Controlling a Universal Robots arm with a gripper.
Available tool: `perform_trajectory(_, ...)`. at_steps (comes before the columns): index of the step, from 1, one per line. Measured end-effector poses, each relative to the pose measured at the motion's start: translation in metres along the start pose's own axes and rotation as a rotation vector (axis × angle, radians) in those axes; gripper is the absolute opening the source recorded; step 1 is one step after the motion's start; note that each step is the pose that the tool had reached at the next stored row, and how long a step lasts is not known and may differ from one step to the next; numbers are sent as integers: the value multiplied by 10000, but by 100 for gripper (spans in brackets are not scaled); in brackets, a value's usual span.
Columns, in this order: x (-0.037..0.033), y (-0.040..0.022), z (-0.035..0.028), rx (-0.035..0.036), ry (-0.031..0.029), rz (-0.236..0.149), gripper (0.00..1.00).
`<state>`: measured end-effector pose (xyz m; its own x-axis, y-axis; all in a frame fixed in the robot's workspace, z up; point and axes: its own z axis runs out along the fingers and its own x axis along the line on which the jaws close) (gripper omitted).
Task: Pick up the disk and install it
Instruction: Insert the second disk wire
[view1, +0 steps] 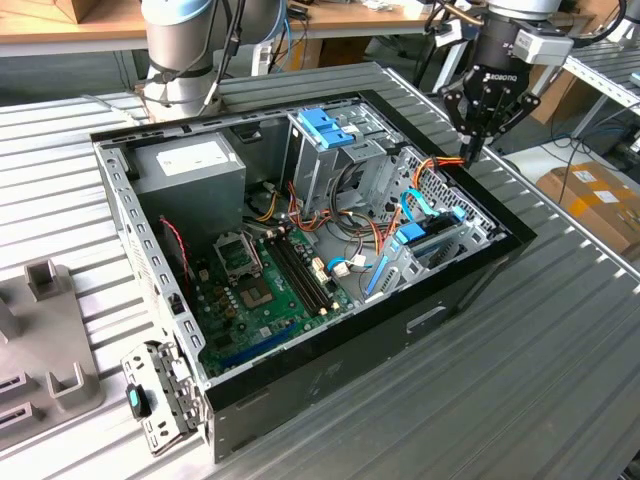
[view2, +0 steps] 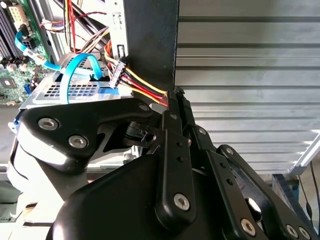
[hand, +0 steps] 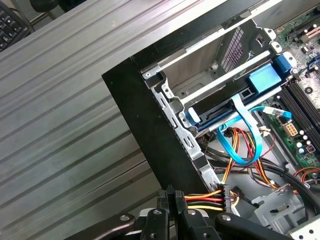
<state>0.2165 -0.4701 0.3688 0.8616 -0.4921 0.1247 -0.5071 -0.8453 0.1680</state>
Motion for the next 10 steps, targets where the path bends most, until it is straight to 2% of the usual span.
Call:
perform_trajectory(1,-16,18,-1,23,35,8,16)
perform_trajectory(5,-88,77,1,76,102,27,16)
perform_trajectory(10,-247,191,2,128,187,48,16)
